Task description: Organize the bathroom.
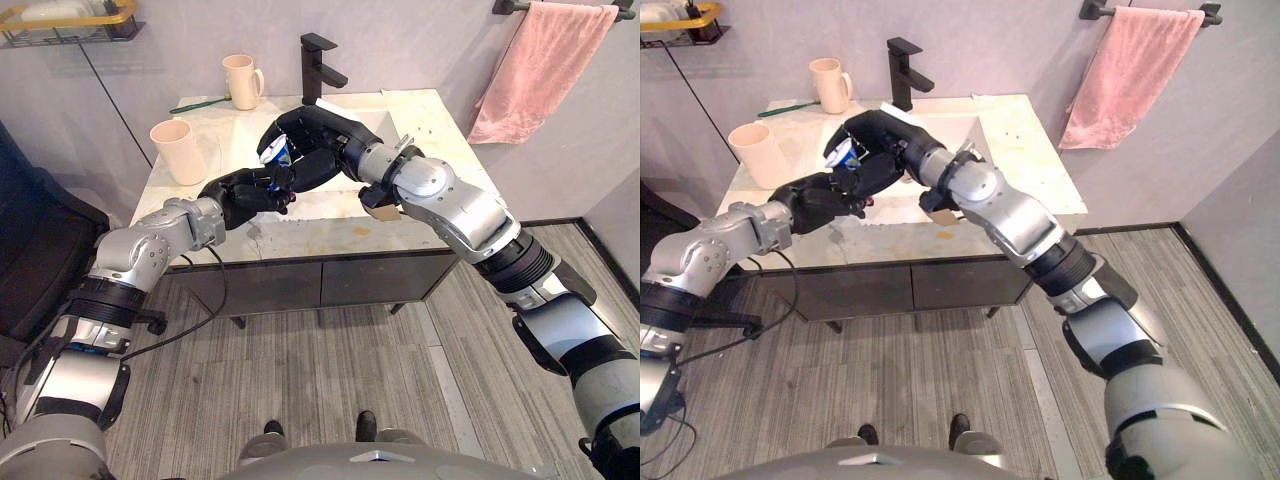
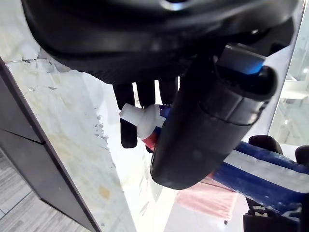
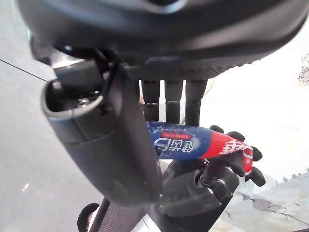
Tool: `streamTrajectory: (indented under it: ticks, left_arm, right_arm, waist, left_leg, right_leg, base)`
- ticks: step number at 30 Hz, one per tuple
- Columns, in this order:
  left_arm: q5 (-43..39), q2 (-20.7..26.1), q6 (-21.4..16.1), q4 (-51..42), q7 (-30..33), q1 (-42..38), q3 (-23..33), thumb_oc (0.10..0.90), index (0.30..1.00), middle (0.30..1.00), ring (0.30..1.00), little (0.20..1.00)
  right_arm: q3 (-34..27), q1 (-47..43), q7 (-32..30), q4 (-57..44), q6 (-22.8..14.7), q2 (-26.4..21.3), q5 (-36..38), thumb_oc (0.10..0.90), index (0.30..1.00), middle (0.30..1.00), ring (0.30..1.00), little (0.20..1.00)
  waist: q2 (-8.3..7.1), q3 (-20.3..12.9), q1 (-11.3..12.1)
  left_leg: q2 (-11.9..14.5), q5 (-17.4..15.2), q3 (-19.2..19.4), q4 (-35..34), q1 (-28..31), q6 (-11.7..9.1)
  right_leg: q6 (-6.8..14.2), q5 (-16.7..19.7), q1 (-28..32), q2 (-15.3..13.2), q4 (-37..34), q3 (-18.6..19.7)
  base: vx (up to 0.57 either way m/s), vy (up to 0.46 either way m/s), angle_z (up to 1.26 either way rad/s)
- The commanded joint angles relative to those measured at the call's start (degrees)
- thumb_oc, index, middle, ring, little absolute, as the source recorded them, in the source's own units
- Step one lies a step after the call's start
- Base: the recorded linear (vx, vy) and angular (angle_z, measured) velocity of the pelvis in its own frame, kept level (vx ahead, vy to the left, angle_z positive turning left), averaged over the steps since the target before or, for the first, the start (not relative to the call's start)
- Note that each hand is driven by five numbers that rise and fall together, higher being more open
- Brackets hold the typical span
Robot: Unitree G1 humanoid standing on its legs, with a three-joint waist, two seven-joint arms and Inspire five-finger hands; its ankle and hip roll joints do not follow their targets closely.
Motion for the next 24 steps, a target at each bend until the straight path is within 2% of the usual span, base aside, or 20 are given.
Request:
streamTrajectory:
  ticks: [1, 4, 5, 6, 7, 8, 9, 13, 18, 24]
  left_arm:
    - [-0.68, 3.55, -8.17, -2.10, 2.43, -3.63, 6.14, 0.400, 0.300, 0.300, 0.300, 0.300]
    - [-0.81, 3.67, -8.32, -2.10, 2.66, -3.57, 6.44, 0.400, 0.300, 0.300, 0.300, 0.300]
    - [-1.34, 3.76, -8.24, -2.11, 3.27, -3.42, 6.79, 0.420, 0.331, 0.331, 0.331, 0.331]
    - [-1.43, 3.79, -8.07, -2.15, 3.42, -3.19, 7.09, 0.494, 0.441, 0.441, 0.441, 0.441]
    - [-1.44, 3.79, -8.02, -2.20, 3.47, -3.13, 7.15, 0.519, 0.479, 0.479, 0.479, 0.479]
    - [-1.73, 3.81, -8.04, -2.44, 3.78, -2.80, 7.40, 0.645, 0.667, 0.667, 0.667, 0.667]
    - [-1.19, 3.70, -7.41, -2.62, 3.67, -2.00, 8.02, 0.800, 0.900, 0.900, 0.900, 0.900]
    - [-2.40, 3.68, -6.27, -2.78, 4.69, -0.36, 9.40, 0.800, 0.900, 0.900, 0.900, 0.900]
    - [-4.36, 3.48, -6.56, -4.21, 5.98, 2.65, 11.76, 0.800, 0.900, 0.900, 0.900, 0.900]
    - [-7.50, 2.52, -6.40, -7.79, 10.08, 6.46, 15.08, 0.800, 0.900, 0.900, 0.900, 0.900]
  right_arm:
    - [-3.27, -1.92, 0.95, -3.53, -4.49, 1.50, 2.76, 0.400, 0.300, 0.300, 0.300, 0.300]
    - [-3.56, -1.76, 1.01, -3.77, -4.39, 1.35, 2.70, 0.400, 0.300, 0.300, 0.300, 0.300]
    - [-3.70, -1.67, 1.00, -3.96, -4.38, 1.25, 2.77, 0.400, 0.300, 0.300, 0.300, 0.300]
    - [-3.82, -1.61, 0.89, -4.05, -4.55, 1.27, 2.62, 0.400, 0.300, 0.300, 0.300, 0.300]
    - [-3.83, -1.60, 0.88, -4.06, -4.55, 1.28, 2.60, 0.400, 0.300, 0.300, 0.300, 0.300]
    - [-3.88, -1.59, 0.69, -4.24, -4.44, 1.24, 2.65, 0.400, 0.300, 0.300, 0.300, 0.300]
    - [-3.93, -1.57, 0.15, -4.43, -4.38, 1.29, 2.54, 0.400, 0.300, 0.300, 0.300, 0.300]
    - [-4.32, -1.52, 0.19, -4.79, -4.06, 0.87, 2.54, 0.400, 0.300, 0.300, 0.300, 0.300]
    - [-5.00, -0.85, -0.15, -5.84, -4.01, 0.10, 2.63, 0.400, 0.300, 0.300, 0.300, 0.300]
    - [-5.79, 0.08, -1.14, -6.75, -3.91, -0.02, 1.71, 0.400, 0.300, 0.300, 0.300, 0.300]
  waist:
    - [0.74, -5.48, 0.70]
    - [0.74, -5.55, 0.71]
    - [0.76, -5.58, 0.73]
    - [0.75, -5.56, 0.80]
    - [0.75, -5.56, 0.81]
    - [0.73, -5.55, 0.87]
    - [0.74, -5.50, 0.99]
    - [0.77, -5.53, 1.17]
    - [0.67, -5.46, 1.52]
    - [0.56, -5.13, 2.22]
  left_leg:
    - [3.68, -1.71, -0.20, 8.18, -3.08, -0.59]
    - [3.61, -1.69, -0.23, 8.11, -3.14, -0.61]
    - [3.60, -1.67, -0.25, 8.10, -3.17, -0.62]
    - [3.58, -1.69, -0.28, 8.15, -3.19, -0.61]
    - [3.58, -1.69, -0.28, 8.15, -3.19, -0.60]
    - [3.58, -1.72, -0.29, 8.19, -3.18, -0.58]
    - [3.54, -1.76, -0.34, 8.24, -3.15, -0.56]
    - [3.46, -1.94, -0.38, 8.20, -3.20, -0.49]
    - [3.30, -2.16, -0.60, 8.17, -3.21, -0.46]
    - [3.24, -2.46, -0.76, 8.42, -3.38, -0.44]
  right_leg:
    - [1.04, -9.42, -1.41, -1.65, 3.24, 2.70]
    - [1.01, -9.38, -1.41, -1.66, 3.11, 2.67]
    - [1.03, -9.33, -1.40, -1.68, 3.00, 2.61]
    - [1.03, -9.33, -1.38, -1.69, 3.00, 2.59]
    - [1.03, -9.33, -1.37, -1.69, 3.00, 2.59]
    - [1.06, -9.31, -1.36, -1.72, 2.98, 2.57]
    - [1.04, -9.28, -1.42, -1.72, 3.06, 2.61]
    - [0.99, -9.36, -1.39, -1.79, 3.02, 2.46]
    - [1.04, -9.33, -1.40, -1.98, 3.00, 2.16]
    - [0.95, -9.41, -1.30, -2.12, 3.07, 1.75]
  base:
    - [0.00, 0.000, 0.00]
    - [0.00, 0.000, 0.00]
    - [0.00, 0.000, 0.00]
    - [0.00, 0.000, 0.00]
    - [0.00, 0.000, 0.00]
    - [0.00, 0.000, 0.00]
    - [0.00, 0.000, 0.00]
    - [0.00, 0.000, 0.00]
    - [0.00, 0.000, 0.00]
    - [0.00, 0.000, 0.00]
